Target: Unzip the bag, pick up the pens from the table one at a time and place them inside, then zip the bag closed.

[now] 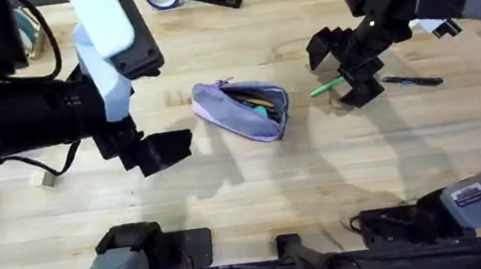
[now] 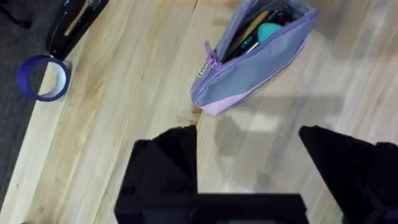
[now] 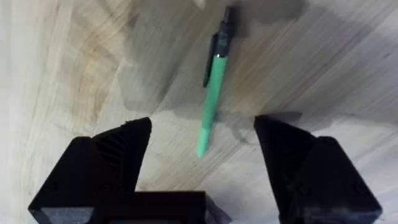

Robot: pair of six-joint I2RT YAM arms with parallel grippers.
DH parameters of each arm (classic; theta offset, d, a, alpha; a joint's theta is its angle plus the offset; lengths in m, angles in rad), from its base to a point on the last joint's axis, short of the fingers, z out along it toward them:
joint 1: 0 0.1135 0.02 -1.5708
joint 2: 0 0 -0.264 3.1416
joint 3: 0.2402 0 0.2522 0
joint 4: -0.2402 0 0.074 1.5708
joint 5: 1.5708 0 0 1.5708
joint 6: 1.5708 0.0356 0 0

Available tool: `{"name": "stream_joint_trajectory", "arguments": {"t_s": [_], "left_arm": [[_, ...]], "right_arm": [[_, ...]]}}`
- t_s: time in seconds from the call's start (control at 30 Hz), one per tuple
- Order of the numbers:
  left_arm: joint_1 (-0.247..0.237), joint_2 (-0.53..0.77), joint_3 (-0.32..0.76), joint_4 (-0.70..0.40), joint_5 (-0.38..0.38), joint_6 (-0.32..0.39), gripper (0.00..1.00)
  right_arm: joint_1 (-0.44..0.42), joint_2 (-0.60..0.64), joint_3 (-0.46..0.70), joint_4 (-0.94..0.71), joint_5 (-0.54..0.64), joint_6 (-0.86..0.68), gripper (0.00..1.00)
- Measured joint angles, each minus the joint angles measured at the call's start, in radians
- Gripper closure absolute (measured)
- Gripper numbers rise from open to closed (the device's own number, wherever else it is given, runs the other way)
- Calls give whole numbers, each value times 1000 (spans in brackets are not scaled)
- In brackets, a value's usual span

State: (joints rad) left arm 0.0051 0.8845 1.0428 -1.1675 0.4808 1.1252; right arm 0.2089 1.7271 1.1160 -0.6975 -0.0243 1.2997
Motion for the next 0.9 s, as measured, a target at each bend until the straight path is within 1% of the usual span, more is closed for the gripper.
{"name": "stream_joint_trajectory", "arguments": {"t_s": [0.37, 0.63, 0.9], "left_arm": [[0, 0, 0, 0, 0, 0, 8], [0, 0, 0, 0, 0, 0, 8], [0, 0, 0, 0, 0, 0, 7]], "right_arm": [[-1, 0, -1, -8, -18, -69, 5], [5, 0, 0, -15, -4, -38, 5], [36, 36, 44, -144, 47, -24, 5]]}}
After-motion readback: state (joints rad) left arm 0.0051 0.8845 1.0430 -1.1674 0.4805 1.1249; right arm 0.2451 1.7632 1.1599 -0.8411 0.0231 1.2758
